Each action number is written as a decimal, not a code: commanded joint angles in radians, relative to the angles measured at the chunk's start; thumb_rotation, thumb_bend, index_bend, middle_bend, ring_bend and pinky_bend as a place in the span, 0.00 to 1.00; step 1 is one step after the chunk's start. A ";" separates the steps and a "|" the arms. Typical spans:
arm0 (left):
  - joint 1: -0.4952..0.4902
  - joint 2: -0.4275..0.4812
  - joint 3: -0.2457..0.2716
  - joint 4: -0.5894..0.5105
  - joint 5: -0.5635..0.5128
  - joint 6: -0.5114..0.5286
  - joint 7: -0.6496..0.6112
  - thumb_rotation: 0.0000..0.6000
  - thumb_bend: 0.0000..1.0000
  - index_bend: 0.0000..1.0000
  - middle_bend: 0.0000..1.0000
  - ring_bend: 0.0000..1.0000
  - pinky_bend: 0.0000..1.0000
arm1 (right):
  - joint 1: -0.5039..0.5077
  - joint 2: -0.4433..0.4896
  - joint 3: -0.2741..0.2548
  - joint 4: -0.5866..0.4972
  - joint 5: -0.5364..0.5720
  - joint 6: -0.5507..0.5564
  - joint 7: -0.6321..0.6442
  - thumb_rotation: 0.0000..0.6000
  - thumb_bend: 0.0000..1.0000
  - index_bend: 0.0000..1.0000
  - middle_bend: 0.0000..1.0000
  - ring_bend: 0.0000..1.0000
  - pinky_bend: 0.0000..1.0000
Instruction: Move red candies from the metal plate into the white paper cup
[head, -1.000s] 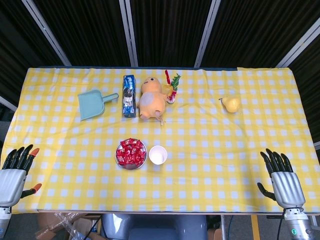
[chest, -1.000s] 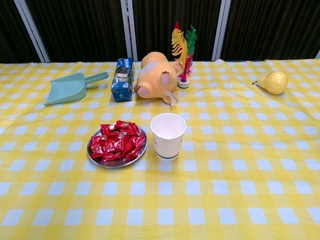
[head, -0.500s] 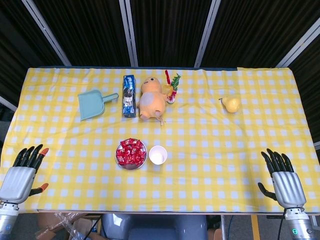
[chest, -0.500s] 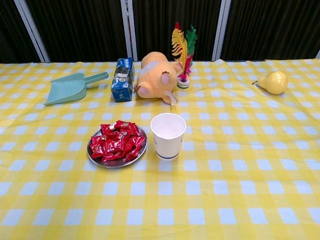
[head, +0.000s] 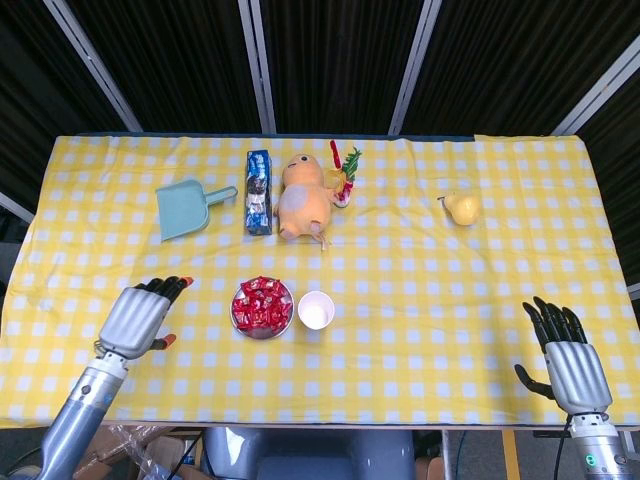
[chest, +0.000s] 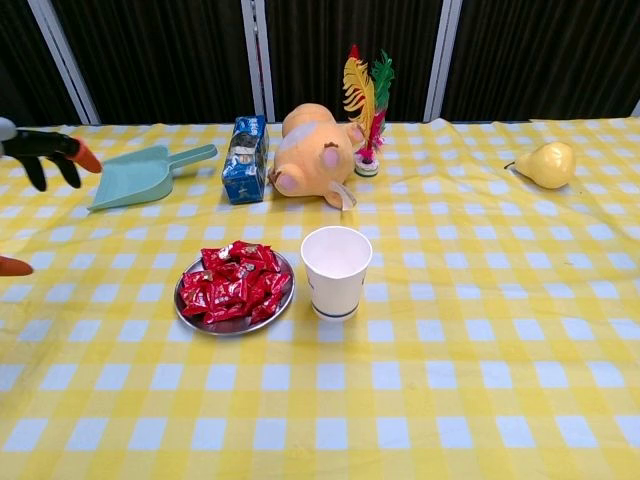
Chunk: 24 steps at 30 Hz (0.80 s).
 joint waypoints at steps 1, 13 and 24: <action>-0.142 -0.120 -0.055 -0.008 -0.231 -0.075 0.193 1.00 0.16 0.13 0.13 0.16 0.48 | 0.002 0.003 0.000 -0.002 0.003 -0.005 0.007 1.00 0.34 0.00 0.00 0.00 0.00; -0.350 -0.295 -0.090 0.068 -0.570 -0.003 0.401 1.00 0.16 0.08 0.20 0.80 0.91 | 0.009 0.014 0.002 -0.010 0.010 -0.021 0.044 1.00 0.34 0.00 0.00 0.00 0.00; -0.465 -0.358 -0.094 0.151 -0.717 0.031 0.441 1.00 0.16 0.19 0.23 0.83 0.93 | 0.010 0.019 0.003 -0.011 0.015 -0.025 0.061 1.00 0.34 0.00 0.00 0.00 0.00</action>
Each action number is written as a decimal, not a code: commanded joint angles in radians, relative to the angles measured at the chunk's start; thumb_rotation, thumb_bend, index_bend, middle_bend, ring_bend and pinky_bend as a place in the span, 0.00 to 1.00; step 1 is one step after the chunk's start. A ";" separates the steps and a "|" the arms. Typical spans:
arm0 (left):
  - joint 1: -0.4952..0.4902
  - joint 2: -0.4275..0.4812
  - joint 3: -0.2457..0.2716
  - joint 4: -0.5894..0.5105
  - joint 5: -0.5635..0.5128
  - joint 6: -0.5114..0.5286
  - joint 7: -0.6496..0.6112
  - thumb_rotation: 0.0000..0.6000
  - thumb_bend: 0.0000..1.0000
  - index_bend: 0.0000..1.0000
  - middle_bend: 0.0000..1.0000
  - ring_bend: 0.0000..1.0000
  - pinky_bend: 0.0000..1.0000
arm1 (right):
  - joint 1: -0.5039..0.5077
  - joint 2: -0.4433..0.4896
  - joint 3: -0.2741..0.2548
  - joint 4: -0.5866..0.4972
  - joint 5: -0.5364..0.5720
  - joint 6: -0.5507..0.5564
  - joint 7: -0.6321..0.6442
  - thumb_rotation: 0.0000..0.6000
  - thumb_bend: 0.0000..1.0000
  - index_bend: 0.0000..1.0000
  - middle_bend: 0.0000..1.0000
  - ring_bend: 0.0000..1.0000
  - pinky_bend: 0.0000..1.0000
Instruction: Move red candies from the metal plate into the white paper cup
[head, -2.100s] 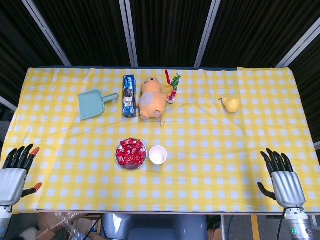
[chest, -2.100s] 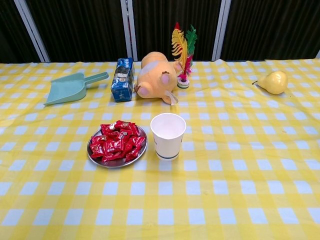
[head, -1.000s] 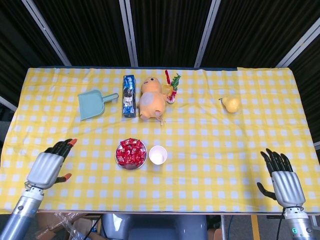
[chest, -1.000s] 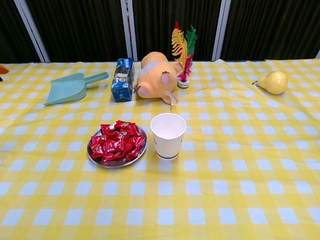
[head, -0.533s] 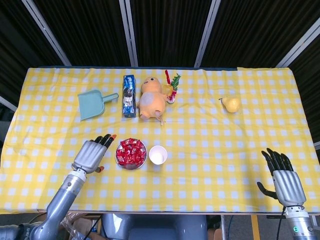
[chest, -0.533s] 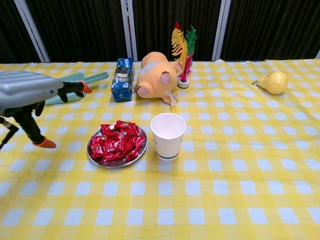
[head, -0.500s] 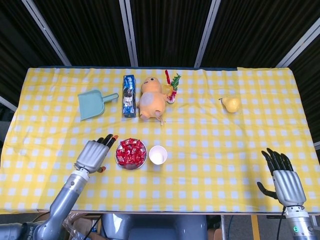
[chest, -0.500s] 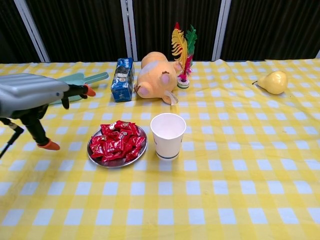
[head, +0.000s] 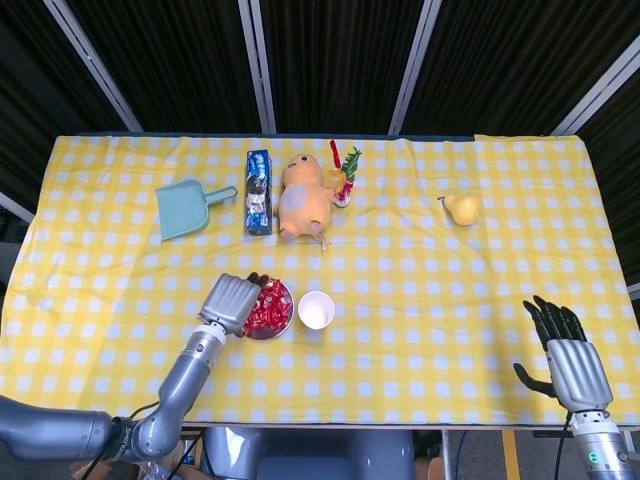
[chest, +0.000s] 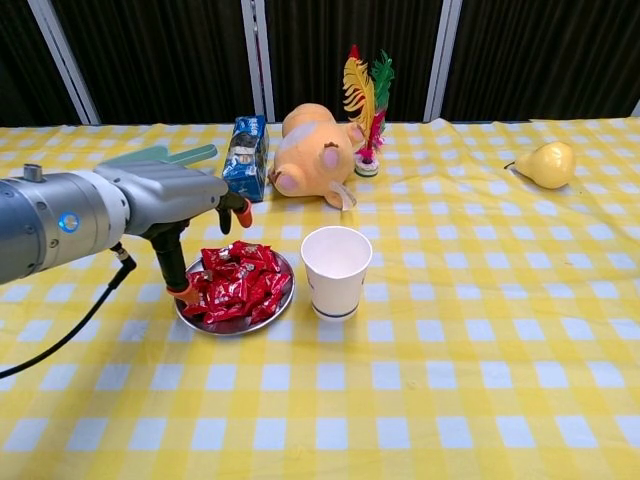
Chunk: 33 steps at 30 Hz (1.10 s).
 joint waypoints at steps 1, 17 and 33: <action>-0.024 -0.017 0.011 0.026 -0.030 0.015 0.006 1.00 0.16 0.19 0.23 0.83 0.93 | 0.001 0.001 0.000 -0.001 0.001 -0.002 0.003 1.00 0.34 0.00 0.00 0.00 0.00; -0.089 -0.099 0.054 0.143 -0.076 0.016 -0.060 1.00 0.19 0.25 0.26 0.83 0.93 | 0.002 0.005 0.000 -0.003 0.005 -0.005 0.010 1.00 0.34 0.00 0.00 0.00 0.00; -0.101 -0.148 0.109 0.213 -0.027 0.052 -0.099 1.00 0.44 0.53 0.65 0.85 0.96 | 0.004 0.006 -0.002 -0.004 0.002 -0.006 0.013 1.00 0.34 0.00 0.00 0.00 0.00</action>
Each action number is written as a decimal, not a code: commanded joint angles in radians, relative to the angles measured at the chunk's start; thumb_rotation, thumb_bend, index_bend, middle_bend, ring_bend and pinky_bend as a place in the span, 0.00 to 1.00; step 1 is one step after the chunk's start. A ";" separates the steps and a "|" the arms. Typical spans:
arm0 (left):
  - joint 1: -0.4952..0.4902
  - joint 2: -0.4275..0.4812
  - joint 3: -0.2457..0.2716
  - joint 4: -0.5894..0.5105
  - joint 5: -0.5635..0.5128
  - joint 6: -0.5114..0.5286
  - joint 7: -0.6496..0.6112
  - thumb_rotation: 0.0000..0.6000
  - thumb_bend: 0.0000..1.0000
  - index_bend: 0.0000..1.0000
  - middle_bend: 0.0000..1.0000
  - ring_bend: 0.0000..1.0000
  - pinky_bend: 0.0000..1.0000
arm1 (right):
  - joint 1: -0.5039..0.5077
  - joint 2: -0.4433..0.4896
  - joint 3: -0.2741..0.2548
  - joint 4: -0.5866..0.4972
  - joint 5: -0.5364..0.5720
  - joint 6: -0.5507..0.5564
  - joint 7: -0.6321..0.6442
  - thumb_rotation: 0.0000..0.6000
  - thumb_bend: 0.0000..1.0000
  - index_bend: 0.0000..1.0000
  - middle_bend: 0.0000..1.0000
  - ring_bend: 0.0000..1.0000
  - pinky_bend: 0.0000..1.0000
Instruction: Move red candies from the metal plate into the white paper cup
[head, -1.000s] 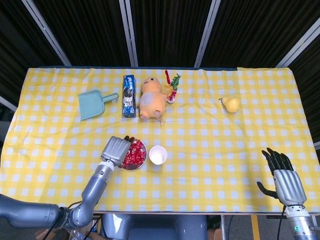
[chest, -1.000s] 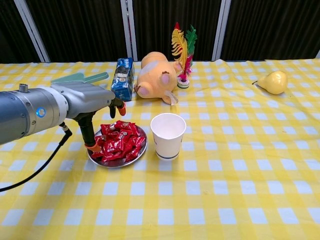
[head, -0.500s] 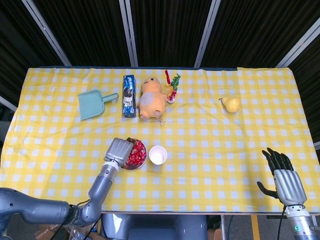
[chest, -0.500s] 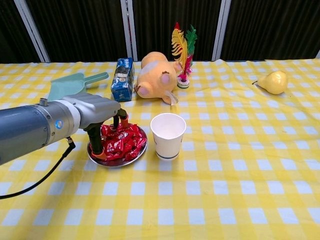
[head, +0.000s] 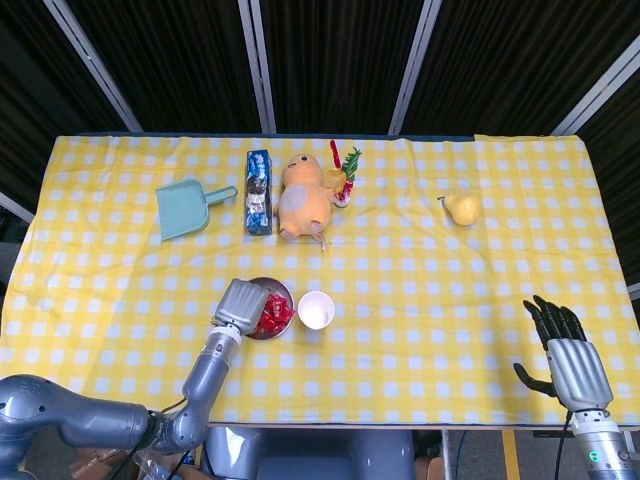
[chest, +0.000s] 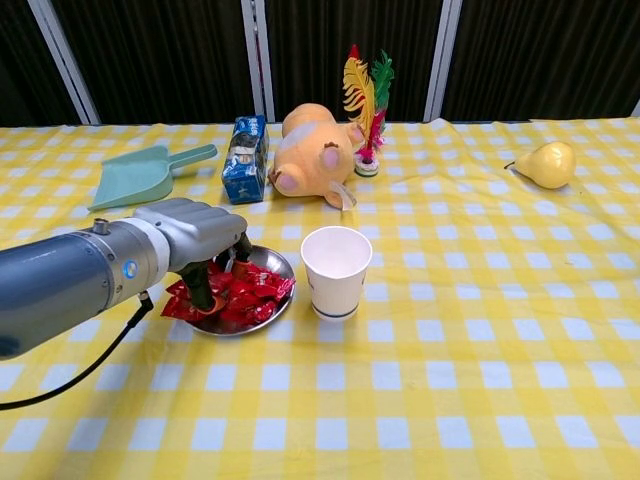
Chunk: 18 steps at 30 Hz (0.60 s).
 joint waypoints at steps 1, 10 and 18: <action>0.003 -0.002 0.006 0.009 0.013 0.012 -0.006 1.00 0.46 0.54 0.66 0.85 0.96 | 0.000 0.000 -0.001 0.000 0.000 0.000 0.001 1.00 0.34 0.00 0.00 0.00 0.00; 0.007 0.055 -0.021 -0.032 0.053 0.049 -0.032 1.00 0.46 0.56 0.69 0.86 0.96 | -0.001 0.000 -0.002 -0.001 -0.004 0.004 -0.001 1.00 0.34 0.00 0.00 0.00 0.00; -0.020 0.135 -0.064 -0.172 0.044 0.086 0.010 1.00 0.46 0.56 0.69 0.86 0.96 | -0.002 0.000 -0.002 -0.003 -0.002 0.006 -0.002 1.00 0.34 0.00 0.00 0.00 0.00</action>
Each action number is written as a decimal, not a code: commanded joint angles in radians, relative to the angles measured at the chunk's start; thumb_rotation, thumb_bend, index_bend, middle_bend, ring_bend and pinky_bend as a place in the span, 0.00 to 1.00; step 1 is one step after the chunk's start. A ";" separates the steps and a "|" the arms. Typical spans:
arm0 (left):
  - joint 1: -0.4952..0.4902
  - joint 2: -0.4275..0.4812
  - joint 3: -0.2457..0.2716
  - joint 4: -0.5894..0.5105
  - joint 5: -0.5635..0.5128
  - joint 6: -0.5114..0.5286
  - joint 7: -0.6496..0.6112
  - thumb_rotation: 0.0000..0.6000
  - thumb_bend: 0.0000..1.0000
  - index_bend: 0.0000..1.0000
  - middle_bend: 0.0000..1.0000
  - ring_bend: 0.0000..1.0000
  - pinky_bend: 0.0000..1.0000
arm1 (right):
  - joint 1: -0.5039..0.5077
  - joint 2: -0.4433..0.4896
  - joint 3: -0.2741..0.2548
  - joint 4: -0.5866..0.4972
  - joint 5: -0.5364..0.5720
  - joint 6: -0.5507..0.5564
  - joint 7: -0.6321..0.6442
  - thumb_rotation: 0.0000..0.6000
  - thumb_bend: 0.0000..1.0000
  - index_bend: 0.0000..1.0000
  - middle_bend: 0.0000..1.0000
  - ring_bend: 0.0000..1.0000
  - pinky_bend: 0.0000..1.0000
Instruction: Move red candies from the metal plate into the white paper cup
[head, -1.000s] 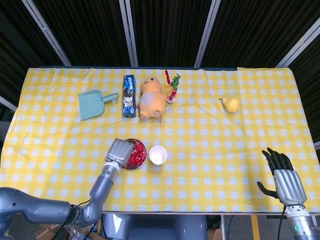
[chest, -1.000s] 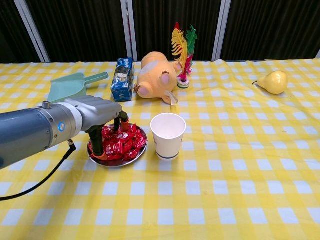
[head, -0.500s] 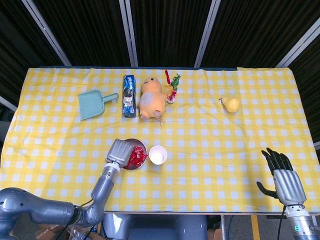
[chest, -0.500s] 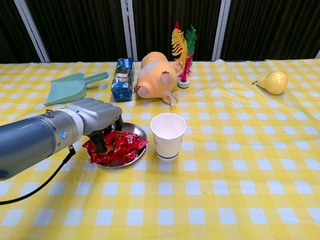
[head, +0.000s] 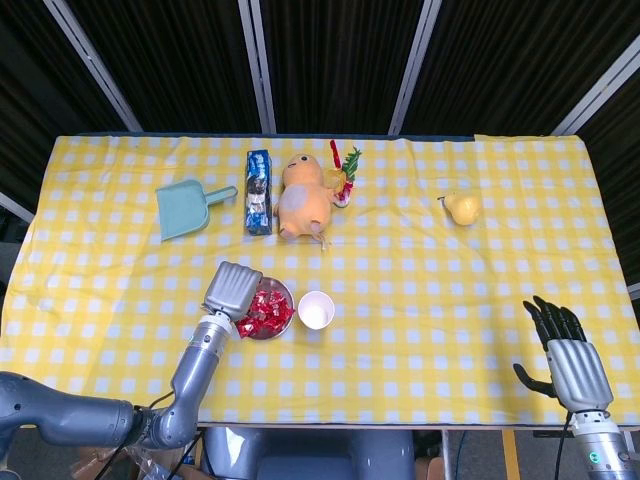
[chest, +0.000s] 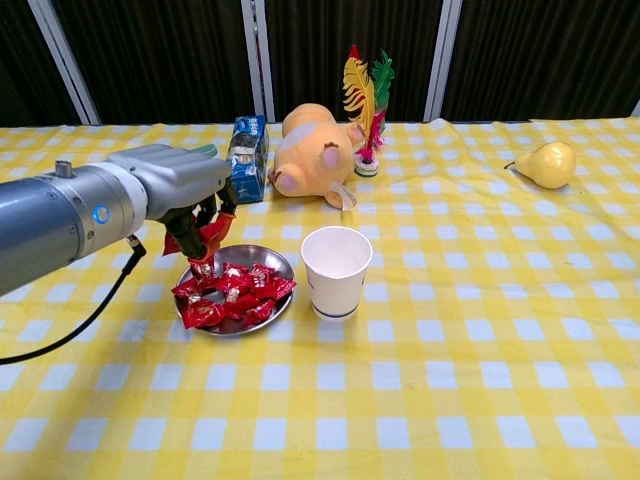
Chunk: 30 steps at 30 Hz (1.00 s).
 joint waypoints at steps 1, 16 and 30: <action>-0.022 0.032 -0.025 -0.060 -0.009 0.020 0.031 1.00 0.46 0.57 0.69 0.86 0.96 | 0.000 0.000 0.000 0.000 0.000 0.001 0.000 1.00 0.34 0.00 0.00 0.00 0.00; -0.175 -0.082 -0.131 -0.033 -0.070 0.026 0.084 1.00 0.46 0.57 0.69 0.86 0.96 | 0.001 0.003 0.000 -0.004 0.003 -0.004 0.010 1.00 0.34 0.00 0.00 0.00 0.00; -0.268 -0.260 -0.140 0.146 -0.084 0.000 0.069 1.00 0.46 0.57 0.69 0.86 0.96 | 0.003 0.013 0.003 -0.013 0.015 -0.015 0.036 1.00 0.34 0.00 0.00 0.00 0.00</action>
